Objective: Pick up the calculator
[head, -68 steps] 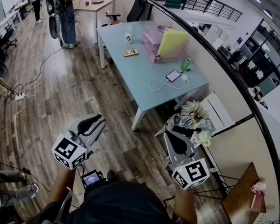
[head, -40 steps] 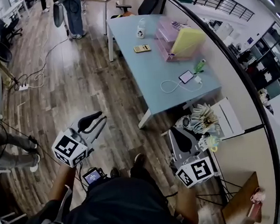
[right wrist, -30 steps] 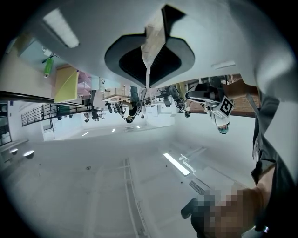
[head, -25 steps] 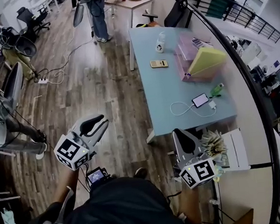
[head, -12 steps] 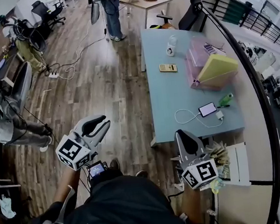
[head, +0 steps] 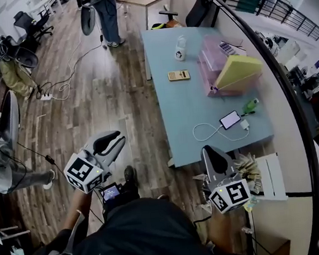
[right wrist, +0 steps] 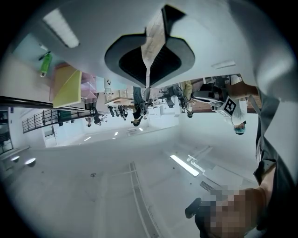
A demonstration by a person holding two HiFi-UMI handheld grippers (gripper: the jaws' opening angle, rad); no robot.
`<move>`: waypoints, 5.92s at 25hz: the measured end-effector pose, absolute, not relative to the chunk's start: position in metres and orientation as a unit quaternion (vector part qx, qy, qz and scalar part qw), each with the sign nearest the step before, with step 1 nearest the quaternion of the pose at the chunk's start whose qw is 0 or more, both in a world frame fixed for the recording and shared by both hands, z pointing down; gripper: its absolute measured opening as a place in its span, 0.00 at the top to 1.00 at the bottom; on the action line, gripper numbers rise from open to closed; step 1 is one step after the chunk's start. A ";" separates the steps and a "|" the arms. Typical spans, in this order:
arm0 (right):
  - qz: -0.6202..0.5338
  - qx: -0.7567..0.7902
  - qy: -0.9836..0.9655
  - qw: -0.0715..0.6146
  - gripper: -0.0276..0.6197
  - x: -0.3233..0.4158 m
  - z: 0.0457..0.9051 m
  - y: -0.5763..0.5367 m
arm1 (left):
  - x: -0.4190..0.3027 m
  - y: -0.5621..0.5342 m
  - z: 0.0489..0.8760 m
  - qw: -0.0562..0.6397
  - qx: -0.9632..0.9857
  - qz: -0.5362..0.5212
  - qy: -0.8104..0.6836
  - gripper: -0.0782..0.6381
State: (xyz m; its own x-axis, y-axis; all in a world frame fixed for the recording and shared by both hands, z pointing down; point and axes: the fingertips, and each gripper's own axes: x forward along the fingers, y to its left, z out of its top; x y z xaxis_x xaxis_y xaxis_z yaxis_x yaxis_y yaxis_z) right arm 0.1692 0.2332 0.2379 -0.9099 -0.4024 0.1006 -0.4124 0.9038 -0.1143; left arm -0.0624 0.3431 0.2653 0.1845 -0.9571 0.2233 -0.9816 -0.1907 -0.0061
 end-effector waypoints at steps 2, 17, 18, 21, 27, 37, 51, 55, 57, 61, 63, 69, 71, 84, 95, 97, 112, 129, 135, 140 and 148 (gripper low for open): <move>0.065 0.228 -0.971 0.038 0.95 0.162 0.237 0.225 | -0.075 0.324 0.267 0.069 0.778 0.083 -0.619 0.70; 0.051 0.336 -0.939 0.044 0.95 0.071 0.225 0.197 | -0.180 0.230 0.270 0.061 0.844 0.061 -0.529 0.70; 0.049 0.343 -0.937 0.045 0.95 0.066 0.224 0.197 | -0.186 0.227 0.271 0.063 0.847 0.060 -0.524 0.70; 0.048 0.359 -0.931 0.047 0.95 0.052 0.224 0.196 | -0.204 0.218 0.270 0.063 0.856 0.054 -0.511 0.70; 0.051 0.372 -0.925 0.058 0.95 0.013 0.227 0.192 | -0.242 0.210 0.275 0.064 0.861 0.045 -0.503 0.70; 0.047 0.358 -0.930 0.073 0.95 -0.034 0.227 0.172 | -0.285 0.200 0.287 0.073 0.855 0.033 -0.512 0.70; 0.066 0.313 -0.946 0.056 0.95 -0.063 0.239 0.073 | -0.314 0.142 0.298 0.090 0.823 0.068 -0.557 0.70; 0.069 0.301 -0.950 0.047 0.95 -0.062 0.240 0.039 | -0.307 0.113 0.298 0.094 0.818 0.074 -0.562 0.70; 0.072 0.300 -0.951 0.039 0.95 -0.056 0.241 0.021 | -0.299 0.097 0.295 0.090 0.819 0.079 -0.560 0.70; 0.080 0.301 -0.950 0.028 0.95 -0.040 0.246 -0.006 | -0.283 0.067 0.297 0.089 0.821 0.093 -0.556 0.70; 0.084 0.304 -0.949 0.028 0.95 -0.030 0.251 -0.018 | -0.274 0.052 0.302 0.090 0.822 0.099 -0.553 0.70; 0.104 0.320 -0.941 0.027 0.95 0.003 0.274 -0.045 | -0.242 0.006 0.326 0.114 0.830 0.111 -0.534 0.70; 0.110 0.326 -0.938 0.025 0.95 0.012 0.278 -0.050 | -0.233 -0.006 0.334 0.116 0.834 0.125 -0.524 0.70; 0.152 0.401 -0.903 0.038 0.95 0.066 0.316 -0.071 | -0.199 -0.101 0.420 0.167 0.849 0.175 -0.470 0.70; 0.191 0.455 -0.867 0.067 0.95 0.077 0.352 -0.088 | -0.181 -0.178 0.495 0.191 0.859 0.215 -0.423 0.70; 0.198 0.466 -0.860 0.069 0.95 0.077 0.356 -0.090 | -0.180 -0.189 0.513 0.196 0.858 0.230 -0.415 0.68; 0.237 0.513 -0.821 0.086 0.95 0.089 0.386 -0.108 | -0.161 -0.243 0.623 0.199 0.835 0.359 -0.366 0.40; 0.260 0.529 -0.804 0.083 0.95 0.095 0.405 -0.123 | -0.144 -0.253 0.690 0.204 0.804 0.463 -0.311 0.27; 0.259 0.526 -0.806 0.081 0.95 0.092 0.404 -0.125 | -0.142 -0.252 0.696 0.220 0.802 0.462 -0.309 0.26; 0.259 0.524 -0.807 0.080 0.95 0.091 0.404 -0.126 | -0.144 -0.253 0.696 0.225 0.806 0.453 -0.308 0.26; 0.256 0.521 -0.810 0.079 0.95 0.089 0.400 -0.124 | -0.143 -0.251 0.694 0.214 0.814 0.441 -0.312 0.29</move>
